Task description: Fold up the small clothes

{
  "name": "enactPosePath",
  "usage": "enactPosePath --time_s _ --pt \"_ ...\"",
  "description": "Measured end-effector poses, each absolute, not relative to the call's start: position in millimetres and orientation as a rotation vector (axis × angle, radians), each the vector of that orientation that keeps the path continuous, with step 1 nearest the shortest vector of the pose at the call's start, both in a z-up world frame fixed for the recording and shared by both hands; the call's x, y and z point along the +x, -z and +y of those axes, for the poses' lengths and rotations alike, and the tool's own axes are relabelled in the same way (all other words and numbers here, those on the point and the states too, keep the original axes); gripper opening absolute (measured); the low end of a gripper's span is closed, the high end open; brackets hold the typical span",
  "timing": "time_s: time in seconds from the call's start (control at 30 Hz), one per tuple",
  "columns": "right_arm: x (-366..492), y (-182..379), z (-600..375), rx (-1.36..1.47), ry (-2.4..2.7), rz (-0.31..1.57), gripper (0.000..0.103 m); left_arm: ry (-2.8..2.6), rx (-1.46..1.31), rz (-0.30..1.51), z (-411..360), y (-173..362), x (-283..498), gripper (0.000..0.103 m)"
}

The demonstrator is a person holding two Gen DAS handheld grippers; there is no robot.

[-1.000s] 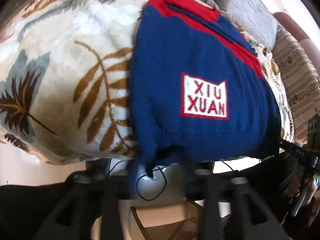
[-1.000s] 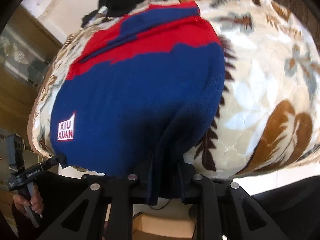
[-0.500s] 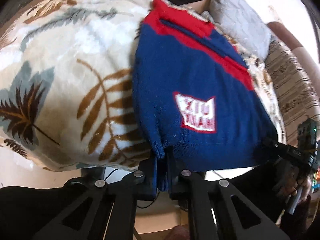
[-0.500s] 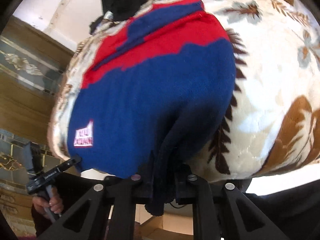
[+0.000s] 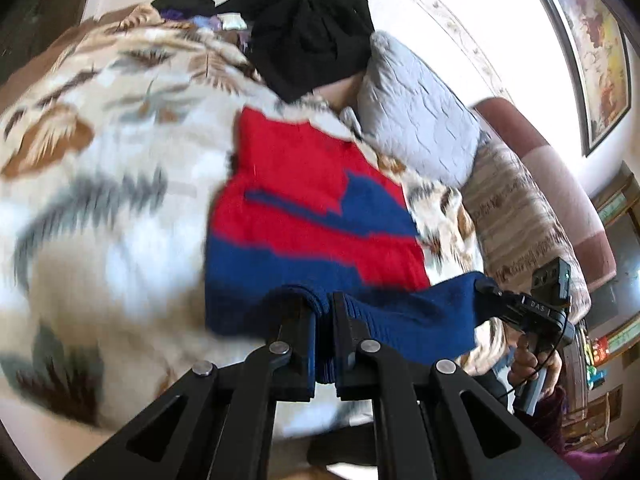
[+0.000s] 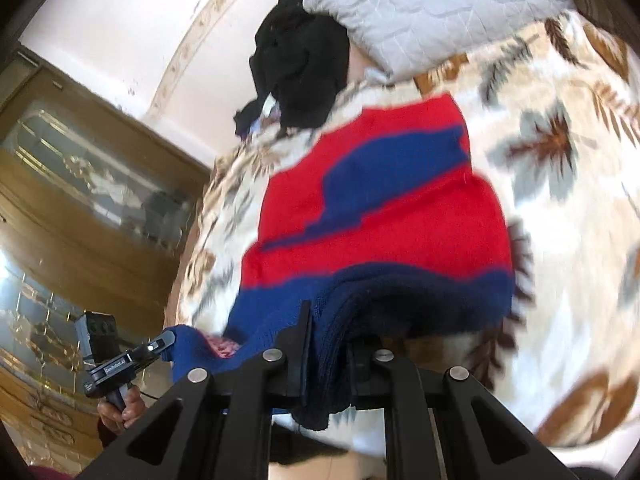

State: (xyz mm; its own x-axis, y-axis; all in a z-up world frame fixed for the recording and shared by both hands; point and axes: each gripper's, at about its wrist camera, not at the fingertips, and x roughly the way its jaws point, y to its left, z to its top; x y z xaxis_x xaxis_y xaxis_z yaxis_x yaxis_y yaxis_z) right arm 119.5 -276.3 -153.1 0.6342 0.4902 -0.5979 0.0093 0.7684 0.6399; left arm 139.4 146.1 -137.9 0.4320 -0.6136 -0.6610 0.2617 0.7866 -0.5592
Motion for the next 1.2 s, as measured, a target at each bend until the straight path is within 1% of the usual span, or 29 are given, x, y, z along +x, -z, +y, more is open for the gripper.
enactPosePath --time_s 0.2,0.33,0.47,0.57,0.67,0.7,0.77,0.8,0.83,0.87,0.9,0.93,0.97,1.0,1.03,1.1,1.13,1.2 --pt "210 148 -294 0.711 -0.260 0.801 0.014 0.512 -0.445 0.946 132 127 243 0.006" --pt "279 152 -310 0.763 -0.218 0.761 0.015 0.462 -0.436 0.932 116 133 309 0.006" --pt "335 170 -326 0.818 -0.171 0.729 0.014 0.417 -0.433 0.939 99 159 367 0.006" --pt "364 193 -338 0.867 -0.170 0.704 0.015 0.384 -0.453 0.940 95 181 394 0.006" --pt "384 221 -350 0.949 -0.174 0.736 0.019 0.303 -0.416 0.961 94 203 411 0.006" --pt "388 227 -356 0.979 -0.173 0.743 0.024 0.294 -0.413 0.974 94 210 413 0.006" --pt "387 235 -372 1.059 -0.156 0.696 0.040 0.297 -0.417 0.974 95 213 414 0.006" --pt "380 236 -381 1.104 -0.145 0.655 0.070 0.300 -0.425 0.963 97 209 412 0.006" --pt "371 235 -389 1.145 -0.123 0.608 0.084 0.310 -0.435 0.947 98 205 410 0.007" --pt "363 234 -393 1.167 -0.113 0.572 0.085 0.320 -0.445 0.921 100 198 407 0.008" --pt "356 229 -397 1.165 -0.112 0.546 0.085 0.328 -0.456 0.897 101 192 404 0.014" --pt "350 222 -398 1.130 -0.102 0.553 0.085 0.325 -0.466 0.871 103 187 400 0.027" --pt "344 214 -396 1.080 -0.085 0.569 0.085 0.307 -0.468 0.833 104 180 394 0.038" --pt "340 209 -393 1.045 -0.077 0.579 0.085 0.278 -0.455 0.785 104 172 386 0.060" --pt "333 203 -388 0.996 -0.065 0.597 0.085 0.248 -0.426 0.735 104 162 376 0.071" --pt "323 192 -378 0.910 -0.017 0.639 0.085 0.226 -0.368 0.684 100 150 359 0.071" --pt "320 188 -376 0.878 0.000 0.646 0.084 0.223 -0.349 0.688 100 149 354 0.071" --pt "314 181 -370 0.795 0.029 0.648 0.083 0.210 -0.306 0.752 95 155 338 0.071"
